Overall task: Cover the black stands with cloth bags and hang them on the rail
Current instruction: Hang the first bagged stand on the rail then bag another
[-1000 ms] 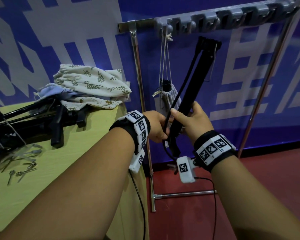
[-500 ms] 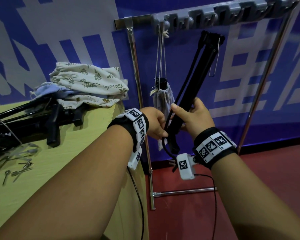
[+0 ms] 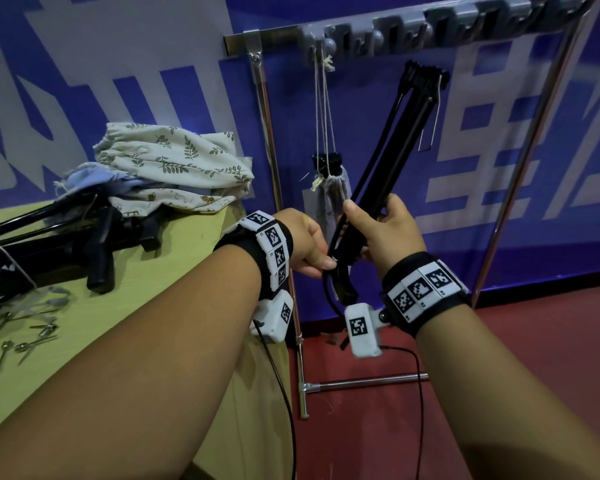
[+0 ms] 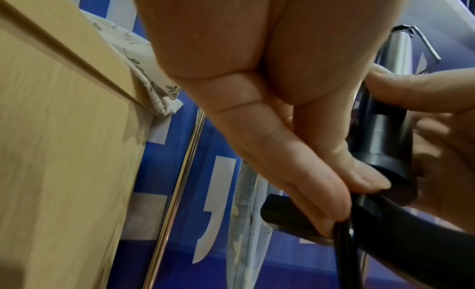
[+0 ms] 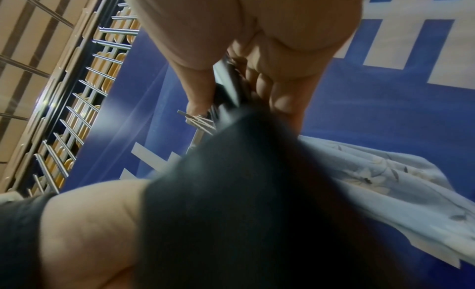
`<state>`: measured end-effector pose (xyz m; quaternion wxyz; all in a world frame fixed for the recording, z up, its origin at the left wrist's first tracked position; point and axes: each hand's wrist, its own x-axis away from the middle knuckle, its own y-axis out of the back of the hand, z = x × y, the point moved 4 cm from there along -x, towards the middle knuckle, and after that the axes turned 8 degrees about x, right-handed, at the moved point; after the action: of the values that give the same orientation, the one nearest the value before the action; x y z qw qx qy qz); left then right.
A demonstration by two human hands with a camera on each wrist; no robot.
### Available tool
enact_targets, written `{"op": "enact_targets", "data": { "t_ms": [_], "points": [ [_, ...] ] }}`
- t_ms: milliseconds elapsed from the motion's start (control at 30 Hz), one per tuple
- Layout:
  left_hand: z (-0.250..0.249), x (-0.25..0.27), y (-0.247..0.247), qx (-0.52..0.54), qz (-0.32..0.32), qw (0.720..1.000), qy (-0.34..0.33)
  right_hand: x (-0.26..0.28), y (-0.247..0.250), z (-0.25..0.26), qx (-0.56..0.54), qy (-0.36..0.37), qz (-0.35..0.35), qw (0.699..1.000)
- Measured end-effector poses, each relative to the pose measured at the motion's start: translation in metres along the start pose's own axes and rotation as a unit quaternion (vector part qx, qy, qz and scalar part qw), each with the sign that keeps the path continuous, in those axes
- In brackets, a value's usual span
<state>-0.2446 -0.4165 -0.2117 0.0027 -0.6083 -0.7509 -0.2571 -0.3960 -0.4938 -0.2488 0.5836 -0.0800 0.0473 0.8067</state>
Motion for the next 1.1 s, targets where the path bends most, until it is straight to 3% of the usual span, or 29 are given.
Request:
{"op": "enact_targets", "data": {
  "t_ms": [267,500,600,767,900,1000,1100],
  "points": [
    [0.001,-0.004,-0.002,-0.013,-0.02,1.0,-0.01,0.002,-0.003,0.005,0.011,0.006,-0.01,1.0],
    [-0.001,-0.009,0.002,-0.035,-0.048,0.997,-0.047,-0.003,-0.005,-0.001,0.027,-0.036,-0.024,0.999],
    [-0.004,-0.009,0.003,-0.062,-0.056,0.995,-0.06,0.002,-0.008,0.001,0.083,-0.068,-0.023,0.994],
    [-0.005,-0.012,0.004,-0.054,-0.063,0.994,-0.075,0.012,-0.017,-0.003,0.211,-0.115,0.036,0.97],
    [-0.008,-0.013,0.003,-0.048,-0.064,0.992,-0.093,0.015,-0.021,-0.01,0.079,-0.22,0.026,0.972],
    [-0.013,-0.011,0.001,-0.107,-0.072,0.986,-0.108,0.016,-0.02,-0.016,-0.031,-0.305,0.023,0.952],
    [-0.016,-0.01,-0.003,-0.135,-0.033,0.986,-0.094,0.016,-0.018,-0.023,-0.08,-0.341,0.031,0.936]
  ]
}}
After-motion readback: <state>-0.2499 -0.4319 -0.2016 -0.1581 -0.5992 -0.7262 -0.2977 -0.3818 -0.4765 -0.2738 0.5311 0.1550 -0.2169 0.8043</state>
